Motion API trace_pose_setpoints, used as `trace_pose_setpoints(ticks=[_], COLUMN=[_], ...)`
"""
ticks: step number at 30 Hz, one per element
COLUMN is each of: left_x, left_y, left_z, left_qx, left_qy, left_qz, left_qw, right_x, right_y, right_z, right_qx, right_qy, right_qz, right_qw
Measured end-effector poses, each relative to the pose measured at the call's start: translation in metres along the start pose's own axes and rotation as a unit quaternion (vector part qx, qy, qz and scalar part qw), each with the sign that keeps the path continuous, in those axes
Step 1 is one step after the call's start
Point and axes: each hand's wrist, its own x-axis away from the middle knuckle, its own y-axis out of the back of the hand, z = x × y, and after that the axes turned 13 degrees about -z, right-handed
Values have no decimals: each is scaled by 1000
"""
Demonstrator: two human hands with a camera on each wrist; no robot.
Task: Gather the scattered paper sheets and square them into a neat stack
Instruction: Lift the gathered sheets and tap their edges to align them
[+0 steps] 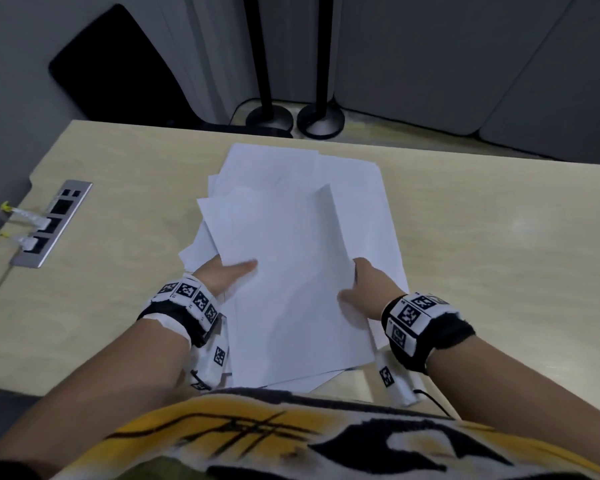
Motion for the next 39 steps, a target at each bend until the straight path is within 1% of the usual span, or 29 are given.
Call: trace_pose_setpoints(ticks=[1, 3, 4, 6, 8, 11, 12, 13, 15, 16, 18, 19, 20, 22, 23, 24, 25, 27, 28, 30, 32, 35, 36, 37, 39], left_x=[6, 10, 11, 11, 12, 21, 24, 27, 31, 32, 37, 40, 44, 52, 54, 56, 58, 60, 62, 65, 66, 68, 69, 70, 69], left_y=[-3, -7, -8, -5, 2, 9, 10, 11, 14, 16, 20, 21, 22, 25, 26, 28, 30, 31, 30, 27, 23, 16, 16, 18, 26], left_z=[-3, -7, -10, -15, -20, -32, -38, -45, -60, -67, -81, -88, -96, -110, -115, -120, -124, -128, -129, -129, -129, -129, -130, -132, -135], left_qx=[-35, -95, -112, -105, -59, 83, 128, 152, 165, 168, 180, 182, 178, 167, 168, 172, 180, 186, 184, 197, 205, 199, 202, 209, 239], left_qy=[-36, -75, -96, -139, -172, -197, -200, -208, -235, -252, -272, -290, -310, -346, -362, -372, -382, -397, -403, -399, -390, -382, -382, -386, -397], left_qz=[-7, -62, -72, -66, -59, -42, -29, -19, -15, -15, -22, -21, -18, -21, -29, -36, -41, -60, -68, -79, -75, -67, -71, -77, -78], left_qw=[999, 991, 986, 983, 982, 976, 971, 966, 958, 953, 945, 939, 934, 923, 917, 911, 906, 897, 894, 892, 895, 900, 899, 895, 883], right_x=[-2, -9, -13, -19, -23, -28, -27, -26, -19, -15, -9, -7, -8, -8, -5, -3, 1, 5, 5, 5, 4, 5, 6, 7, 9], right_y=[2, 5, 8, 14, 25, 43, 49, 54, 64, 69, 81, 88, 96, 108, 113, 118, 121, 125, 125, 122, 118, 115, 115, 116, 120], right_z=[0, -2, -4, -8, -12, -16, -15, -13, -4, 2, 15, 21, 25, 32, 37, 41, 46, 49, 49, 49, 50, 53, 53, 53, 53], right_qx=[9, 17, 6, -33, -104, -209, -228, -251, -304, -339, -439, -473, -463, -398, -374, -358, -353, -345, -336, -335, -367, -349, -354, -371, -446], right_qy=[6, 4, -4, -27, -58, -97, -91, -68, -17, 0, 29, 48, 67, 108, 126, 154, 184, 233, 249, 254, 244, 233, 236, 239, 231], right_qz=[5, -10, -24, -66, -98, -124, -115, -100, -87, -86, -101, -120, -149, -201, -225, -244, -267, -282, -273, -243, -227, -243, -249, -257, -284], right_qw=[1000, 1000, 1000, 997, 988, 965, 963, 960, 949, 937, 892, 872, 871, 888, 891, 888, 878, 864, 866, 874, 869, 874, 870, 860, 817])
